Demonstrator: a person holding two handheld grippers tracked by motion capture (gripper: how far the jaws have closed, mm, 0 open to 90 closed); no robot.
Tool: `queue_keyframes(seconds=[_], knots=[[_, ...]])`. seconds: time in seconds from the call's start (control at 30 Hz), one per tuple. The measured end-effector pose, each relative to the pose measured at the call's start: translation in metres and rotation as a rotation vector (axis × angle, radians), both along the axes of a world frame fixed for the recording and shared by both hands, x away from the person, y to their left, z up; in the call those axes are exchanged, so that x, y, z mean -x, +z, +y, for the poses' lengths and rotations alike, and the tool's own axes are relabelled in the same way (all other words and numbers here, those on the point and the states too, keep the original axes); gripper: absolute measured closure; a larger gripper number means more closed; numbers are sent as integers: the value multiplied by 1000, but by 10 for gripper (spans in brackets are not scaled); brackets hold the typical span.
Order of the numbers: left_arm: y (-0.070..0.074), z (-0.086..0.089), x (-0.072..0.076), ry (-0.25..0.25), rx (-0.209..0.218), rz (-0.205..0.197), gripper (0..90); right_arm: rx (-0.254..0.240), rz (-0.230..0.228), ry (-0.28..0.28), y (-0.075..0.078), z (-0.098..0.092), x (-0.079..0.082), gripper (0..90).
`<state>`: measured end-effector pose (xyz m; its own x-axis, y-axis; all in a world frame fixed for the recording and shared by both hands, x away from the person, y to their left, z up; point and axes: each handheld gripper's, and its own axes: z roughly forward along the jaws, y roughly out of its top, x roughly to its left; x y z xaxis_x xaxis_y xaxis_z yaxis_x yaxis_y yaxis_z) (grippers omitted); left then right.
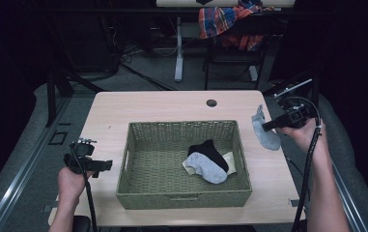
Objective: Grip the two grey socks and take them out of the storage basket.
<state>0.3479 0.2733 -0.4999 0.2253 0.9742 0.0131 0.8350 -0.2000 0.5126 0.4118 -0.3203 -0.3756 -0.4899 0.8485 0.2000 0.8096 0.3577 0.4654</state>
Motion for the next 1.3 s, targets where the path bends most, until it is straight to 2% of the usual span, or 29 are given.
queue_keyframes(seconds=[0.27,0.37,0.43,0.7,1.0,1.3], knots=[[0,0,0,-2,0,2,0,2,11,-32,-6,-10,-2,860],[0,0,0,-2,1,1,0,27,19,-40,-10,-13,-3,859],[0,0,0,-2,2,1,1,27,25,-58,-12,-14,-4,859],[0,2,1,3,5,0,0,65,47,-74,-23,-18,-8,860],[1,1,1,3,7,-2,1,91,77,-101,-46,-23,-15,860],[1,1,1,0,7,-2,0,115,125,-84,-71,-20,-22,860]])
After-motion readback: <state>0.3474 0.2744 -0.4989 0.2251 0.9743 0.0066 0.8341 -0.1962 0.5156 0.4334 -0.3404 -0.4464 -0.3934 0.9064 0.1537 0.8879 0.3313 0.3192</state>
